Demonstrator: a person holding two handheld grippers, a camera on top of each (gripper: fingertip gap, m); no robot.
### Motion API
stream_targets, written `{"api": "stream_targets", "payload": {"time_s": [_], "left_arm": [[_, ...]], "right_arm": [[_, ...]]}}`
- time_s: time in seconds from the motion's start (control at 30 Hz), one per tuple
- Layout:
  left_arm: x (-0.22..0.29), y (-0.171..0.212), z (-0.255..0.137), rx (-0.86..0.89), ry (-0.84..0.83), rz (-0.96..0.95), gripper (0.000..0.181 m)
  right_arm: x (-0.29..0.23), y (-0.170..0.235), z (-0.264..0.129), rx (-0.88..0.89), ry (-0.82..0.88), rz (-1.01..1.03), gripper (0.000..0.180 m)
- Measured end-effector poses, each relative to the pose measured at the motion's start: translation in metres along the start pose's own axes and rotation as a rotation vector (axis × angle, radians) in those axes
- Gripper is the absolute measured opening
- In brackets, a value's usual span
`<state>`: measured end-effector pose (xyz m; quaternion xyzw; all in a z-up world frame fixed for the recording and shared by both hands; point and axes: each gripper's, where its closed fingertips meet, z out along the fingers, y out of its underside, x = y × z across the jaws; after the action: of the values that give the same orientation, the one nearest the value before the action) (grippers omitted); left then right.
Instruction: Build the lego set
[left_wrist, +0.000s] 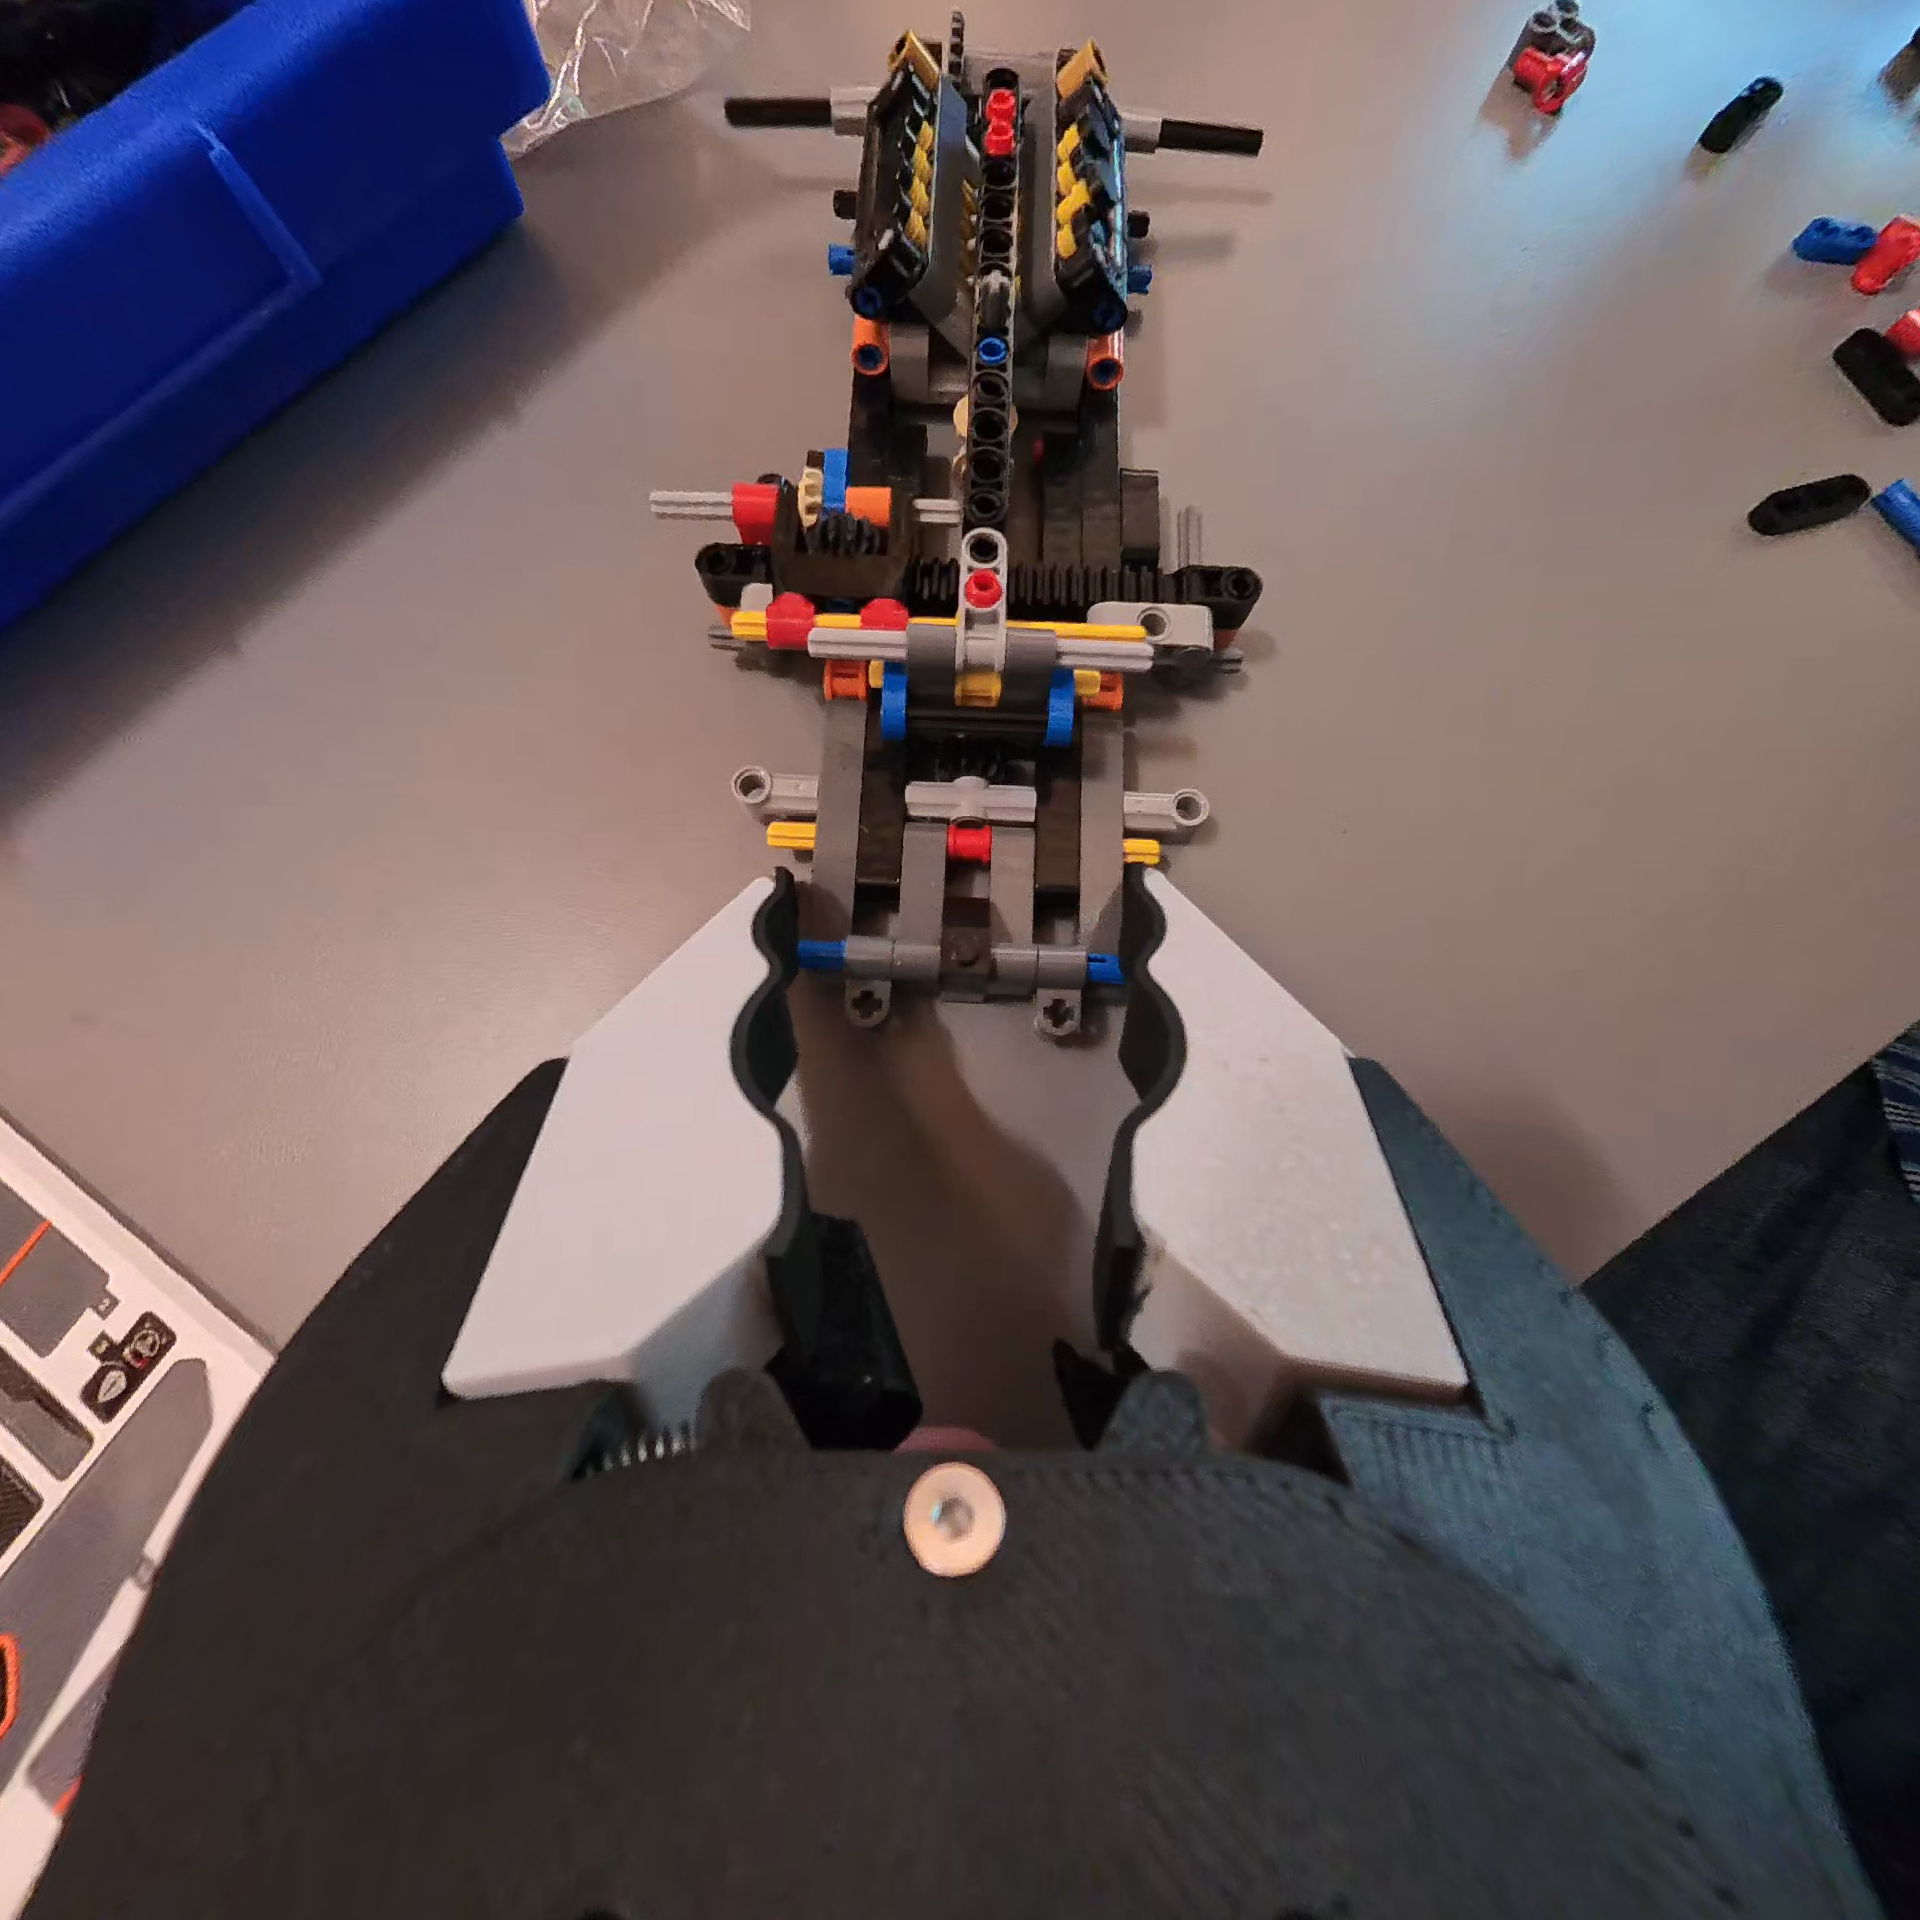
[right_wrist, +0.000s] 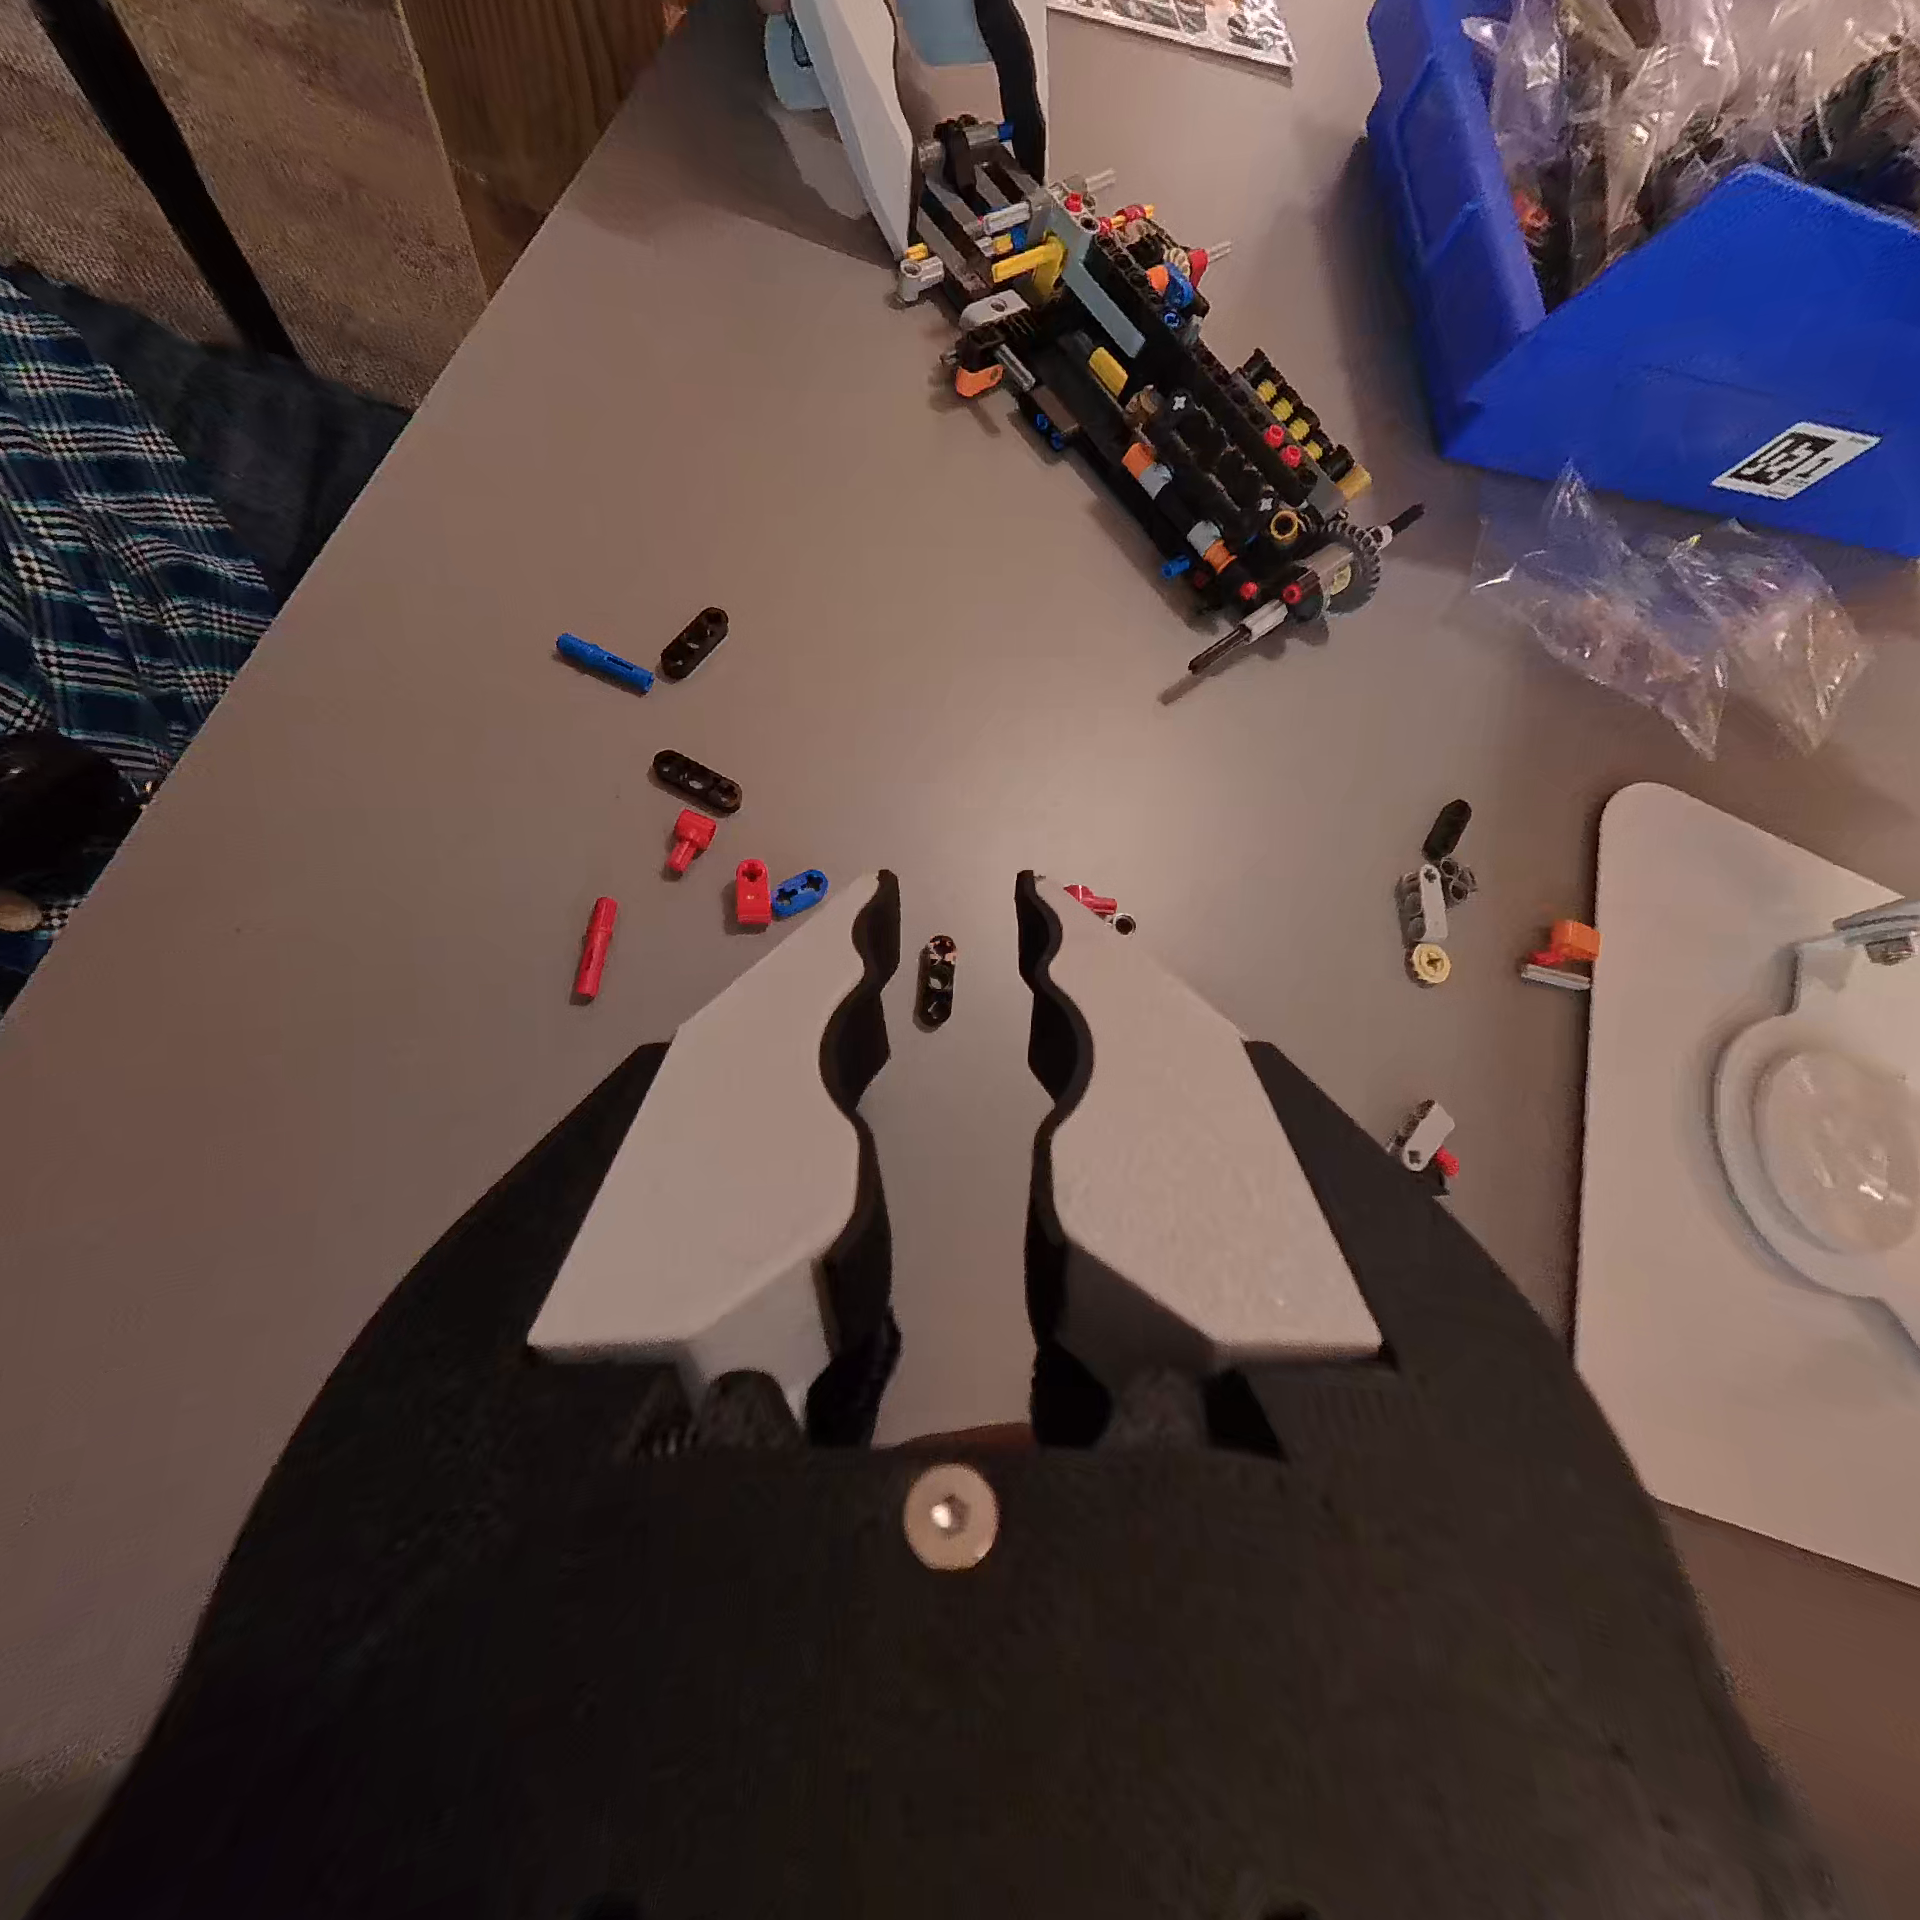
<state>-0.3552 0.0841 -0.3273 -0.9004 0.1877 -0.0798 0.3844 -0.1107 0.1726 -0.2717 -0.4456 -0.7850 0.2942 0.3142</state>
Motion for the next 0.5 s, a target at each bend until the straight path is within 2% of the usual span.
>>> {"api": "stream_targets", "payload": {"time_s": [0.2, 0.5], "left_arm": [[0.0, -0.003, -0.002, 0.01, 0.062, -0.08, 0.06], [0.0, -0.012, -0.007, 0.005, 0.246, -0.31, 0.06]], "right_arm": [[-0.003, 0.004, 0.003, 0.005, -0.007, 0.003, 0.02], [-0.006, 0.001, 0.0, 0.043, -0.018, 0.014, 0.019]]}}
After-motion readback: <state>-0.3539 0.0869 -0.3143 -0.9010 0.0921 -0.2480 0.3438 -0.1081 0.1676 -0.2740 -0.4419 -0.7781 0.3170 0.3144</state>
